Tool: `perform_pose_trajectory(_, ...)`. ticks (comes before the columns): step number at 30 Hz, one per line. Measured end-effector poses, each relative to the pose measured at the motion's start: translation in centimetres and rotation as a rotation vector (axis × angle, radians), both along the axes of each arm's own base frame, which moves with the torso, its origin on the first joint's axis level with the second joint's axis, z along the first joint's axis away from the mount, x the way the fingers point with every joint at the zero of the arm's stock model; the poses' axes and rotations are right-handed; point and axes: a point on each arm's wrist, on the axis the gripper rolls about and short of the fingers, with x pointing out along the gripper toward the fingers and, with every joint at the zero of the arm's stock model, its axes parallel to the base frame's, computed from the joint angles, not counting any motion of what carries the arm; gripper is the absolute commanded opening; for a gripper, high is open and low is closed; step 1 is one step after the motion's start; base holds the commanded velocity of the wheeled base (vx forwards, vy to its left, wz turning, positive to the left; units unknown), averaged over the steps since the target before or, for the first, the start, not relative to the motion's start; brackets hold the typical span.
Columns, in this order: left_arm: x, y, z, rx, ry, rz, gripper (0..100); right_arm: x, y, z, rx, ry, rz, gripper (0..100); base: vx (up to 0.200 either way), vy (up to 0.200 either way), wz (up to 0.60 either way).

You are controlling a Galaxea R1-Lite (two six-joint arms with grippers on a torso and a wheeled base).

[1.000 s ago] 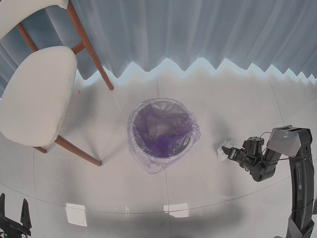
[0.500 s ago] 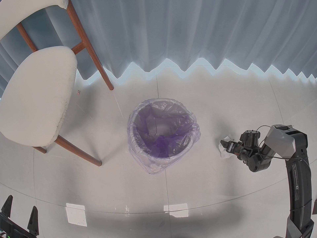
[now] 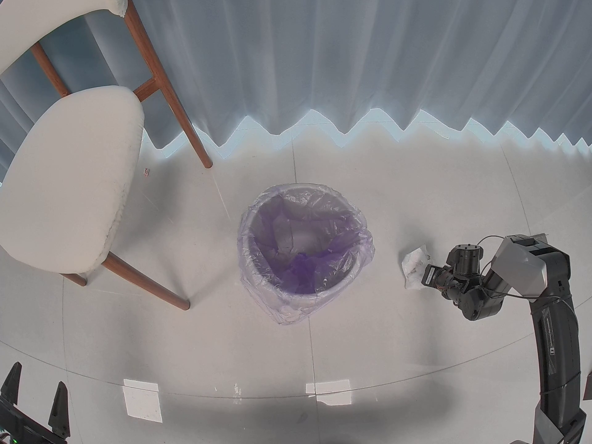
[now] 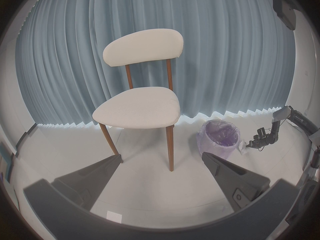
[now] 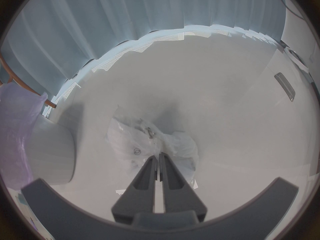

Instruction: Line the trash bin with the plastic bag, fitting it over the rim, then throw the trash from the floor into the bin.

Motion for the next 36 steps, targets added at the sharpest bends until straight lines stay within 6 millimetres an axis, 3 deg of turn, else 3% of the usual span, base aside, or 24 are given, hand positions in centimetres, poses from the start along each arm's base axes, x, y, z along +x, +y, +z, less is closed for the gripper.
perform_pose_trajectory(7,0.0,0.0,0.0,-0.004,-0.004,0.003,100,-2.6,-0.5,2.3,0.025,-0.005,-0.019,0,0.0,0.0,0.0)
perform_pose_trajectory(11,0.0,0.0,0.1,-0.009,-0.008,0.009,100,-5.5,-0.7,4.1,0.045,-0.02,-0.026,0,0.0,0.0,0.0)
perform_pose_trajectory(14,0.0,0.0,0.1,-0.012,-0.01,0.011,100,-8.0,-0.8,6.2,0.06,-0.038,-0.023,0,0.0,0.0,0.0)
perform_pose_trajectory(18,0.0,0.0,0.1,-0.016,-0.011,0.012,100,-10.8,0.0,10.4,0.088,-0.117,0.012,0,0.0,0.0,0.0)
perform_pose_trajectory(22,0.0,0.0,0.1,-0.019,-0.014,0.015,100,-13.6,1.9,15.4,0.13,-0.251,0.099,0,0.0,0.0,0.0)
perform_pose_trajectory(26,0.0,0.0,0.1,-0.022,-0.015,0.017,100,-16.2,5.1,19.3,0.175,-0.363,0.231,0,0.0,0.0,0.0)
perform_pose_trajectory(32,0.0,0.1,0.1,-0.025,-0.016,0.023,100,-19.3,10.5,22.8,0.17,-0.493,0.453,0,0.0,0.0,0.0)
perform_pose_trajectory(36,0.0,0.1,0.1,-0.03,-0.017,0.029,100,-19.7,12.8,23.8,0.138,-0.562,0.537,0,0.0,0.0,0.0)
